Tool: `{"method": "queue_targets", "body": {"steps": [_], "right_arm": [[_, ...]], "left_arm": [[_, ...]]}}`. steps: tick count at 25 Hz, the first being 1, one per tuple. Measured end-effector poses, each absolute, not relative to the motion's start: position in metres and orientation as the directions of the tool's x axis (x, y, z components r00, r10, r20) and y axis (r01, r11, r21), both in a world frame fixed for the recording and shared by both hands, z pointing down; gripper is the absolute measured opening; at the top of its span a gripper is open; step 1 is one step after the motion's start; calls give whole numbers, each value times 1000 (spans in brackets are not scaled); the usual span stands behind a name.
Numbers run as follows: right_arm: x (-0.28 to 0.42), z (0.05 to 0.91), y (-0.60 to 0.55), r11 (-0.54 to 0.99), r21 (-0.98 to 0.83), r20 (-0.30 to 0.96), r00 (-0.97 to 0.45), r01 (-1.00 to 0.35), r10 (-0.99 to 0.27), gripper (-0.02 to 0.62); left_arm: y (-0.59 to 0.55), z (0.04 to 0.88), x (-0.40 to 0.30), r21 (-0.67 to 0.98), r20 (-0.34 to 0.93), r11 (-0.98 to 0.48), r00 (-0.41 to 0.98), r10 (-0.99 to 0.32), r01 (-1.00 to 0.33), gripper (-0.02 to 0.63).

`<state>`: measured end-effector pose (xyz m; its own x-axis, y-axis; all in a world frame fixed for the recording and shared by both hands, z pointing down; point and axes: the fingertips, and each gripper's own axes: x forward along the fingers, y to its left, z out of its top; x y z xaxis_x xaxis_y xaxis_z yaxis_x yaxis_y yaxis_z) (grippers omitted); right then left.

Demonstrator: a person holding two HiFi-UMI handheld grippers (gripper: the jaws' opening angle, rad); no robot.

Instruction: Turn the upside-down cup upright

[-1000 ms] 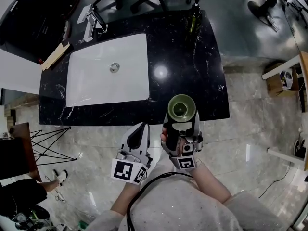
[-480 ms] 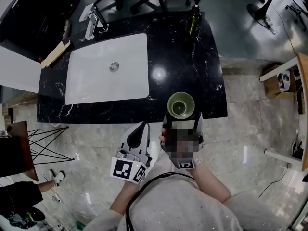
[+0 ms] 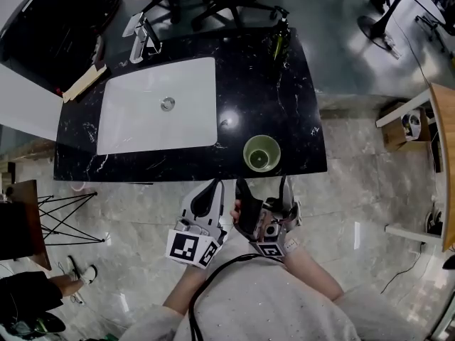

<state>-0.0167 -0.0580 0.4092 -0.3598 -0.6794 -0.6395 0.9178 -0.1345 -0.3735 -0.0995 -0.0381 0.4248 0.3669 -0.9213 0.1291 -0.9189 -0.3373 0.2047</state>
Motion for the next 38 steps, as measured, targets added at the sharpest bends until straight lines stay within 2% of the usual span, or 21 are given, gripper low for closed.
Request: {"method": "queue_targets", "body": {"steps": [4,7,8,11,15,17,19,24,27,32,38], "right_arm": [[-19,396,-40,-77,-597,-648,-536,799,-542,379],[-16,390,-31,-3,-725,-606,-641,688,-471,372],[-17,388,-28,20,-776,-571,-689,630,-447,352],[-21,392,-20,124,-902,-427,-819,413,-383,216],[-20,399,-16,296,-947,-233,-899,123,-371,101],[-18,405,-18,380,-924,-119,-914,-41,-387,53],[-17,407,-19,464,-870,-37,-915,-169,-402,36],[-12,404,-19,664,-609,100,-873,-434,-478,29],[-7,406,-21,703,-443,152,-819,-557,-553,25],[0,405,-25,696,-283,178,-749,-660,-638,8],[1,398,-22,704,-222,158,-738,-674,-656,8]], "left_arm": [[-41,421,-88,209,103,-360,386,-917,-909,8],[-43,417,-78,213,83,-382,406,-910,-899,8],[-44,415,-74,216,76,-389,412,-908,-896,8],[-44,412,-65,219,55,-406,427,-902,-887,8],[-42,405,-55,205,26,-425,439,-898,-882,8],[-41,403,-52,199,17,-431,443,-897,-880,8],[-41,402,-50,195,12,-435,446,-895,-879,8],[-36,400,-45,167,4,-438,445,-896,-883,8],[-29,404,-37,149,12,-450,456,-890,-881,8],[-25,404,-29,145,15,-462,468,-883,-875,8],[-24,402,-38,151,10,-439,445,-895,-886,8]]}}
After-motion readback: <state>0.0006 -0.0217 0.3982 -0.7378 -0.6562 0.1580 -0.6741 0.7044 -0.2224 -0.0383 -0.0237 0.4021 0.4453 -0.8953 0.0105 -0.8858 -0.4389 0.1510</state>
